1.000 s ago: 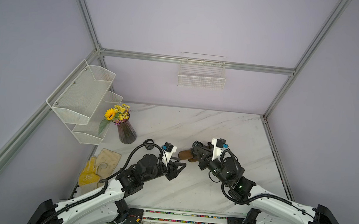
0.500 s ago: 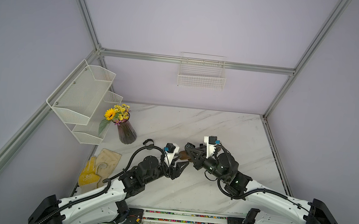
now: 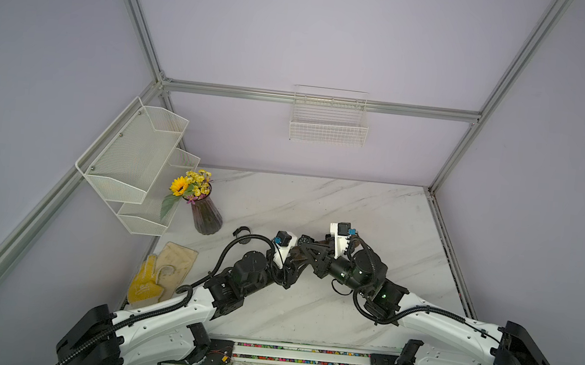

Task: Place watch on stand
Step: Pick up the watch at the center of the board.

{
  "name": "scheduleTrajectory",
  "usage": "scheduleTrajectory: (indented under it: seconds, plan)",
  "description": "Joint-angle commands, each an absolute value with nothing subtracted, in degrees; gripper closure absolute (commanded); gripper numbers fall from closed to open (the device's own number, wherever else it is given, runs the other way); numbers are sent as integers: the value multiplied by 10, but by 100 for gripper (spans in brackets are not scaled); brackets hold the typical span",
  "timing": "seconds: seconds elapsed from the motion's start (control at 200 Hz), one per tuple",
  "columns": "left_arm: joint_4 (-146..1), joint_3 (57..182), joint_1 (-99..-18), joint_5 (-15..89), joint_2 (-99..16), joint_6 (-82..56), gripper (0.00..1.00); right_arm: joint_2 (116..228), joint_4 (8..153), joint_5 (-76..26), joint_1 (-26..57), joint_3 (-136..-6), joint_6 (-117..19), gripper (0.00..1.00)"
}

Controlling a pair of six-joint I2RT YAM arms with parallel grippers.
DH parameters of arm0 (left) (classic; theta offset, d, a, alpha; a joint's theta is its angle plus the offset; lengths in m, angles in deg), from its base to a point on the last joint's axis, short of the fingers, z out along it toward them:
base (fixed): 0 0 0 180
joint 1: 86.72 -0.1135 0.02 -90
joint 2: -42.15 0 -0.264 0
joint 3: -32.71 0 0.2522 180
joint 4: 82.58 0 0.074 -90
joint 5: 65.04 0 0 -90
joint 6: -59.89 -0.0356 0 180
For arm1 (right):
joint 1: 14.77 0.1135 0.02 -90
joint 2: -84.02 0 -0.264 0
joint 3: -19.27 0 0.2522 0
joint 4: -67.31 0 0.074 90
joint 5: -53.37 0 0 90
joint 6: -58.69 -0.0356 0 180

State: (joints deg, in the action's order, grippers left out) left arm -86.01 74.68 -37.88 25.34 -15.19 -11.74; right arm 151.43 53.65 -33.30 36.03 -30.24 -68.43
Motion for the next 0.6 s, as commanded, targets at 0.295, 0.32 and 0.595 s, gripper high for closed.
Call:
scheduleTrajectory:
  seconds: [0.295, 0.32, 0.595]
  plan:
    - [-911, 786, -378, 253, -161, -130, 75, 1521, 516, -336, 370, -296, -707, 93]
    - [-911, 786, -378, 254, -162, -130, 77, 1521, 517, -337, 370, -295, -707, 93]
    - [-906, 777, -377, 256, -149, -138, 88, 1505, 549, -354, 370, -297, -692, 83]
